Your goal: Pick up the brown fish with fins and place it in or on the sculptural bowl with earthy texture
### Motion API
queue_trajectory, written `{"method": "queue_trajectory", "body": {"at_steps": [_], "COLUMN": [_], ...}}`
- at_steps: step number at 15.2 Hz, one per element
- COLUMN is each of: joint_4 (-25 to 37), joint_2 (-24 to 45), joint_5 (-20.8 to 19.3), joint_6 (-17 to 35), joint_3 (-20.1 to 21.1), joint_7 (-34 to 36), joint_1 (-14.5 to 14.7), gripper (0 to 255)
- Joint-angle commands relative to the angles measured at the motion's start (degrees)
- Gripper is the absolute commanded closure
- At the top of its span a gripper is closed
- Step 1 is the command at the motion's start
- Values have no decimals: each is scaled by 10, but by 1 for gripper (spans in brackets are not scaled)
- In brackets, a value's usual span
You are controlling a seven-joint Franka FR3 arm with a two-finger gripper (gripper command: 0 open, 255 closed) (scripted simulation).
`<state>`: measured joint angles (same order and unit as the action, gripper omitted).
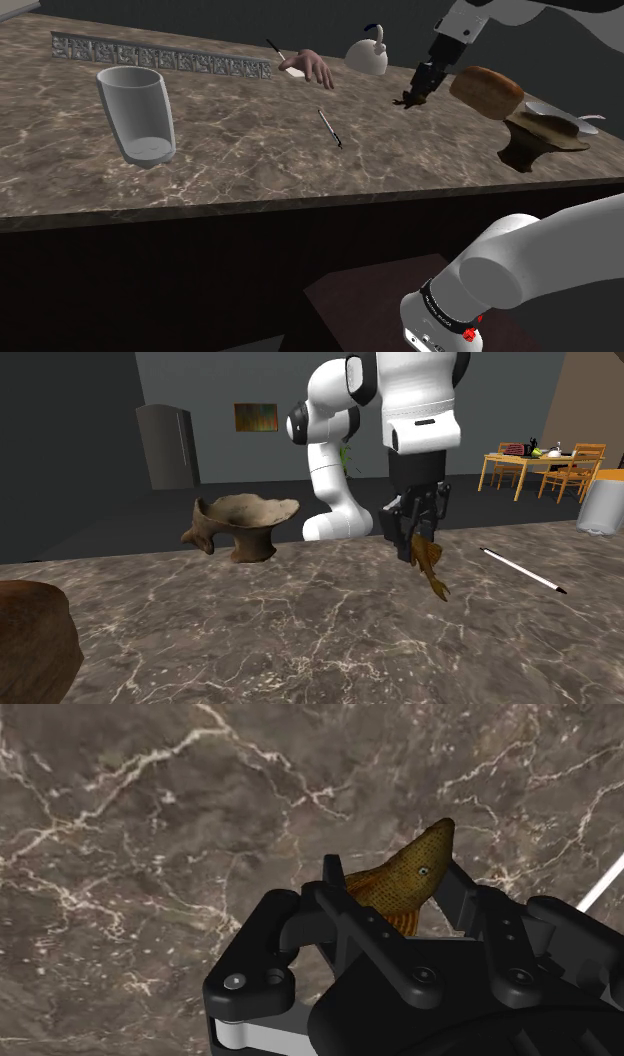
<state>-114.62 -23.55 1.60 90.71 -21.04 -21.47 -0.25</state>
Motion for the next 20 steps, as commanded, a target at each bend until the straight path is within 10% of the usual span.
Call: {"method": "queue_trajectory", "body": {"at_steps": [1,20], "joint_4": [19,226], "joint_2": [3,64], "joint_5": [1,21], "joint_6": [-16,-166], "joint_3": [0,-8], "joint_7": [1,5], "joint_1": [1,11], "gripper": [255,255]}}
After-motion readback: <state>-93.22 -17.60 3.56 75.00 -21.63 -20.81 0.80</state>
